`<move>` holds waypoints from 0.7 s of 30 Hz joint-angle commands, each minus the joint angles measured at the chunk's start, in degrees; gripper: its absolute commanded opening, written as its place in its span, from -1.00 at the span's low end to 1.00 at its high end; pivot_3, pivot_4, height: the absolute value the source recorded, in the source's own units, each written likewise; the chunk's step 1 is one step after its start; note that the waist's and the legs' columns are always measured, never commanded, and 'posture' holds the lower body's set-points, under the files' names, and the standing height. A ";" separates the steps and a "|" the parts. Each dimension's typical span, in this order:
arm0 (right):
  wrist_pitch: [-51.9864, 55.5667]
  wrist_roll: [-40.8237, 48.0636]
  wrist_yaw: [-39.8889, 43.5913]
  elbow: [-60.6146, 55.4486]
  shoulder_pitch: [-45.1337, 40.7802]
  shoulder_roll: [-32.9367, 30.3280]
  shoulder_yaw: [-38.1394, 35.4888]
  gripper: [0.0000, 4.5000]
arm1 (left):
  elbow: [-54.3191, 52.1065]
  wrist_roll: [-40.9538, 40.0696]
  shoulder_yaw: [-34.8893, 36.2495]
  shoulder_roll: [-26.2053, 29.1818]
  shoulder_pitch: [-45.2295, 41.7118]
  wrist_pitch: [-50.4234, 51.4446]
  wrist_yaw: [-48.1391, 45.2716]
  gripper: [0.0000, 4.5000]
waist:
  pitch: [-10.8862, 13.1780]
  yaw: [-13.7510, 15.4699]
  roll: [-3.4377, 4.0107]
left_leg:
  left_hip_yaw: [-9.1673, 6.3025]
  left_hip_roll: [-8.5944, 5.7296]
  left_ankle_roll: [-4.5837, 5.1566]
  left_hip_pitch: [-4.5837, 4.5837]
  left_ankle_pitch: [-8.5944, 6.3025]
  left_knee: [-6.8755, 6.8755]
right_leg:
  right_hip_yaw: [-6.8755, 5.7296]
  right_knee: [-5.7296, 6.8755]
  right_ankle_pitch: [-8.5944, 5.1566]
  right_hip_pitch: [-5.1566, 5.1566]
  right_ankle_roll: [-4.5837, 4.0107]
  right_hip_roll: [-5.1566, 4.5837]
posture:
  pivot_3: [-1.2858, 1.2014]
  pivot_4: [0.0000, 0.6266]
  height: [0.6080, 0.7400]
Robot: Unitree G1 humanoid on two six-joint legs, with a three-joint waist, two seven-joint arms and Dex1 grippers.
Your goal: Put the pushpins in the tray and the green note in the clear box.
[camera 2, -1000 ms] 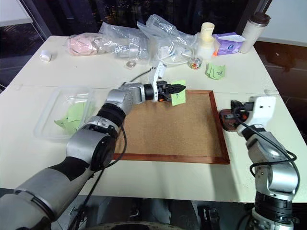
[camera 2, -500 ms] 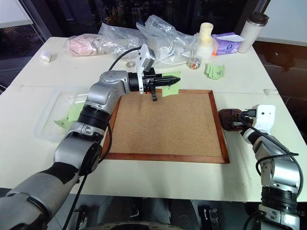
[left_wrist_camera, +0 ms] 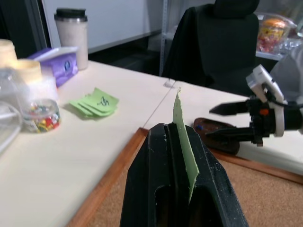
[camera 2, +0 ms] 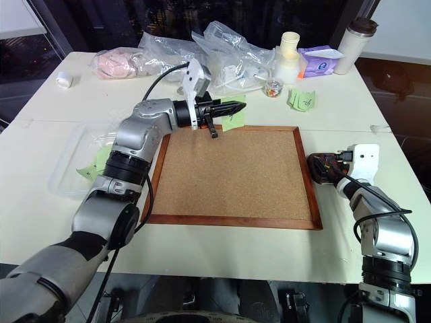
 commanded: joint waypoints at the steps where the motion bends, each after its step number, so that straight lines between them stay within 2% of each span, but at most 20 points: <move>1: -0.83 0.36 -0.79 -3.05 -0.12 0.17 -1.36 0.98 | -3.56 -0.78 0.28 1.08 -0.09 0.30 0.57 -1.00 | 0.00 0.00 0.00 | 0.00 0.00 0.00 0.00 0.00 0.00 | 0.00 0.01 0.00 0.00 0.00 0.00 | 0.03 -0.52 0.92; 12: -0.28 -0.43 -3.44 -3.65 0.52 -0.59 -2.43 0.98 | -3.40 0.06 -0.71 2.56 0.48 -0.30 1.74 -1.00 | 0.00 0.01 0.00 | 0.01 0.00 -0.01 0.02 0.01 0.01 | 0.00 0.04 0.00 0.00 0.00 0.00 | 0.03 -0.52 0.92; 18: -0.55 -6.06 -2.19 -4.58 3.72 -4.88 1.95 0.98 | -2.83 0.17 -0.64 2.78 0.29 -0.65 2.11 -1.00 | 0.00 0.02 0.00 | 0.02 0.00 -0.01 0.02 0.00 0.01 | 0.00 0.04 0.00 0.00 0.00 -0.01 | 0.03 -0.52 0.92; 21: 0.14 -4.11 -0.96 -6.15 3.78 -4.10 1.59 0.98 | -2.51 0.20 -0.71 2.81 0.20 -0.84 2.27 -1.00 | 0.00 -0.14 0.00 | 0.01 0.00 -0.01 0.03 0.01 0.01 | 0.01 0.05 0.00 0.00 0.00 0.00 | 0.03 -0.52 0.92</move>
